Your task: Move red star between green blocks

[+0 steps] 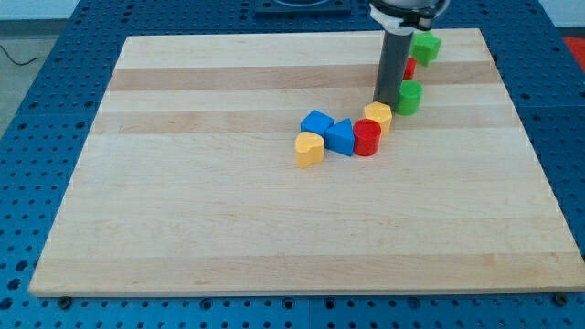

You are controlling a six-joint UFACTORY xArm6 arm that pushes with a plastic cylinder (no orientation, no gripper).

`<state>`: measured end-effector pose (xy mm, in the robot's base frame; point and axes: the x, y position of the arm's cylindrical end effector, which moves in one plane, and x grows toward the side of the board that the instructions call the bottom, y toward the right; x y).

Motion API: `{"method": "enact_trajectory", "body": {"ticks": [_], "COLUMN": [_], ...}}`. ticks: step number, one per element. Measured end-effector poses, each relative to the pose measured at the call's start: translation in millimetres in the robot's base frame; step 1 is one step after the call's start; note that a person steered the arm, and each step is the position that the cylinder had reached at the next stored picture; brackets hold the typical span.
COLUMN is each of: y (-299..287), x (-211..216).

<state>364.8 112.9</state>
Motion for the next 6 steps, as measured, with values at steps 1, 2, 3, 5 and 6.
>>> {"method": "enact_trajectory", "body": {"ticks": [1,2,3,5,6], "y": [1,-2,-5,-1,19], "x": [-26,-55,-76,-77,-76]}}
